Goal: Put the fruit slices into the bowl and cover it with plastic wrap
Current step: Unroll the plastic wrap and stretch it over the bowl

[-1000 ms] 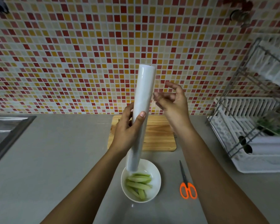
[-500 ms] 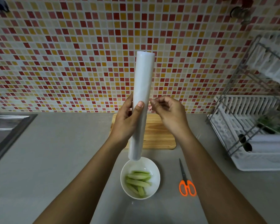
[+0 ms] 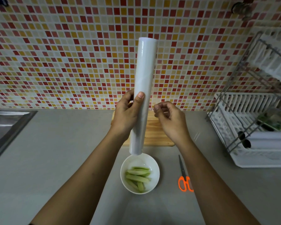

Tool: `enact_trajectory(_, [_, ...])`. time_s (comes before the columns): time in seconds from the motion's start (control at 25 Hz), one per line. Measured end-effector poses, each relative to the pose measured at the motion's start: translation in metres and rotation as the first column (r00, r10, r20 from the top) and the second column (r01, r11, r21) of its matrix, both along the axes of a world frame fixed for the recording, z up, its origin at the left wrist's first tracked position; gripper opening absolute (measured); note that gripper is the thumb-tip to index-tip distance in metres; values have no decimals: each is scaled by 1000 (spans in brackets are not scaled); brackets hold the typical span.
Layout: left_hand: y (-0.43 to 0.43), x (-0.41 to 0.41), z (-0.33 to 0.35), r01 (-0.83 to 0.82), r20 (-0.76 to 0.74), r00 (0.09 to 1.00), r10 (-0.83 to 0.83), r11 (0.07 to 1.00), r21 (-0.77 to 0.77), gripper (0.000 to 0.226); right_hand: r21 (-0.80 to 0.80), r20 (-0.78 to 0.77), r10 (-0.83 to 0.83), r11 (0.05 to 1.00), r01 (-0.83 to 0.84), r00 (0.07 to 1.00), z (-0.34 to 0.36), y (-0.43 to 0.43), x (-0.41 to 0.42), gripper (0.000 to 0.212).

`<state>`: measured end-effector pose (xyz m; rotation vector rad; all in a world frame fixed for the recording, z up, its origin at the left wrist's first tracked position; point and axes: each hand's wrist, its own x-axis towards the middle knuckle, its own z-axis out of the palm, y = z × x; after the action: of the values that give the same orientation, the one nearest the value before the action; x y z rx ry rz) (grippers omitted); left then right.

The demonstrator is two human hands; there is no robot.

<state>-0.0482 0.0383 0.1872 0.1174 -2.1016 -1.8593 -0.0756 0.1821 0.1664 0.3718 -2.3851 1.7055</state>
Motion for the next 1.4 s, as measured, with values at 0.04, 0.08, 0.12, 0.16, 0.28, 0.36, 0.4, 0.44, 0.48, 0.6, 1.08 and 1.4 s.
enact_trajectory(0.04, [0,0,0,-4,-6,1000,4,1000,7,17,-8,63,59,998,-59,996,-4,0,3,23])
enact_trajectory(0.08, [0,0,0,-7,-12,1000,7,1000,12,21,9,112,120,992,-122,986,-8,-2,7,23])
enact_trajectory(0.12, [0,0,-1,-8,-15,1000,8,1000,12,25,54,113,156,985,-163,981,-12,-3,10,16])
enact_trajectory(0.16, [-1,0,0,-6,-20,1000,6,1000,9,30,105,91,159,980,-168,983,-15,-3,12,9])
enact_trajectory(0.28, [-8,-2,3,-11,-24,1000,13,999,48,40,187,25,66,980,-70,998,-22,1,10,8])
enact_trajectory(0.36, [-12,-3,4,-28,-26,999,30,997,71,40,84,30,62,994,-65,998,-20,1,14,9])
enact_trajectory(0.4, [-12,-2,4,-36,-32,999,38,997,62,39,17,32,75,997,-76,997,-17,-3,16,12])
enact_trajectory(0.44, [-11,-1,3,-40,-37,998,42,998,48,37,-42,37,79,996,-78,996,-14,-8,17,14])
enact_trajectory(0.48, [-9,0,3,-40,-41,998,42,998,40,37,-91,56,78,993,-73,995,-10,-13,17,14])
enact_trajectory(0.6, [-7,3,1,-33,-56,998,36,999,42,41,-210,88,95,975,-75,992,-4,-24,14,8])
enact_trajectory(1.08, [-6,-1,9,-45,-83,995,49,998,47,39,-99,83,169,982,-160,982,-22,-20,19,13])
enact_trajectory(1.4, [-8,-3,10,-56,-78,995,63,994,89,42,-79,93,201,978,-194,975,-34,-11,21,19])
